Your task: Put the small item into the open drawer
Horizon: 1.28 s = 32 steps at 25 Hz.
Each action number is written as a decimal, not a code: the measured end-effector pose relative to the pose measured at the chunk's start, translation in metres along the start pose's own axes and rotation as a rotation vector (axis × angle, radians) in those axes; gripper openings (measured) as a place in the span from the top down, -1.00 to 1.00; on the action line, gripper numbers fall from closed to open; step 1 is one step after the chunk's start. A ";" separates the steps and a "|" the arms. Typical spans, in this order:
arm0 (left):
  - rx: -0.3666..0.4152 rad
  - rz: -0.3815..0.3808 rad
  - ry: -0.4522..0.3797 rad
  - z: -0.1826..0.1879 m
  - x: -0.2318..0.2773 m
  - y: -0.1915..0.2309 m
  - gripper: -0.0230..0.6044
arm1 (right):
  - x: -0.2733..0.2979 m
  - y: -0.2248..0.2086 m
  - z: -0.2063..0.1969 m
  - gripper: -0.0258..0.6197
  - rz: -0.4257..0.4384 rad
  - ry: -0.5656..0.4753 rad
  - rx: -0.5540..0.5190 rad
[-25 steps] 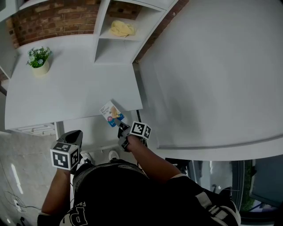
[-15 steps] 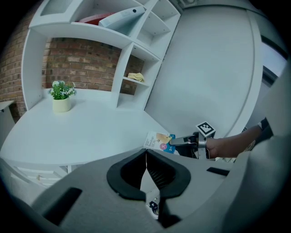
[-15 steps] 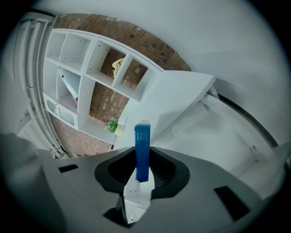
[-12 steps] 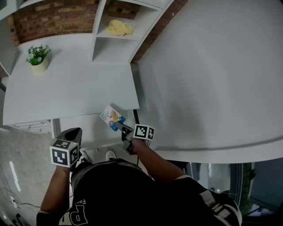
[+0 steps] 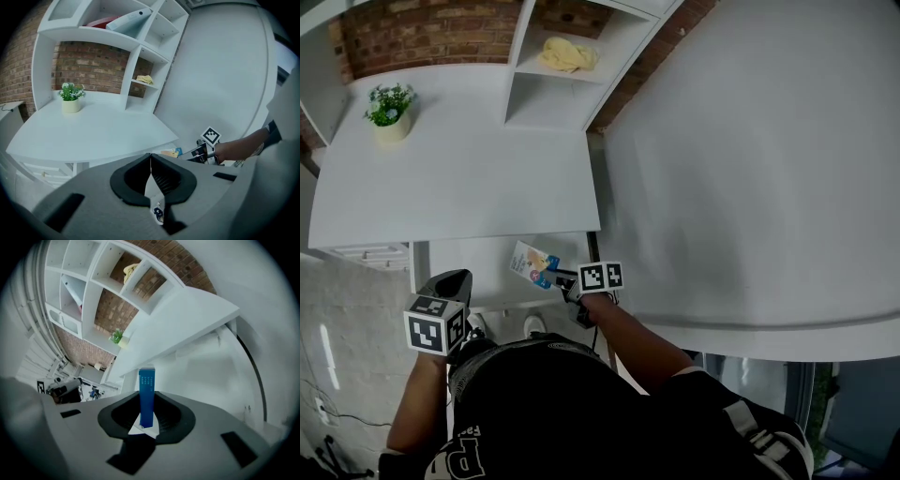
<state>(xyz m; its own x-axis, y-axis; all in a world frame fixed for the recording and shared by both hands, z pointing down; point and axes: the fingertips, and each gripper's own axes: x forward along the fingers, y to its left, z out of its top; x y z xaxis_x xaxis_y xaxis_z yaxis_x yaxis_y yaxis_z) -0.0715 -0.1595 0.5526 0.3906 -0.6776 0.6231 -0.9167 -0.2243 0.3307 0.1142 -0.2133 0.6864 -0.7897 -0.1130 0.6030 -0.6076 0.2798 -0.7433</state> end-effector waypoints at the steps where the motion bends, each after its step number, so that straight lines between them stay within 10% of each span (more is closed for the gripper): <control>1: -0.004 0.007 0.000 -0.001 -0.001 0.001 0.87 | 0.006 -0.005 -0.003 0.65 -0.012 0.038 -0.030; 14: -0.090 0.129 0.011 -0.019 -0.023 0.019 0.87 | 0.074 -0.040 -0.019 0.65 -0.034 0.342 -0.157; 32: -0.145 0.184 0.014 -0.027 -0.032 0.022 0.87 | 0.096 -0.099 -0.002 0.43 -0.252 0.305 -0.222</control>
<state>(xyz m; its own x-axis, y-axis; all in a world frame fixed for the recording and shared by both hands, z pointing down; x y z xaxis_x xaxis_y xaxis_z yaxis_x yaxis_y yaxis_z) -0.1020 -0.1237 0.5596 0.2197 -0.6880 0.6916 -0.9512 0.0062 0.3084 0.0991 -0.2500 0.8181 -0.5379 0.0729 0.8398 -0.7187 0.4811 -0.5020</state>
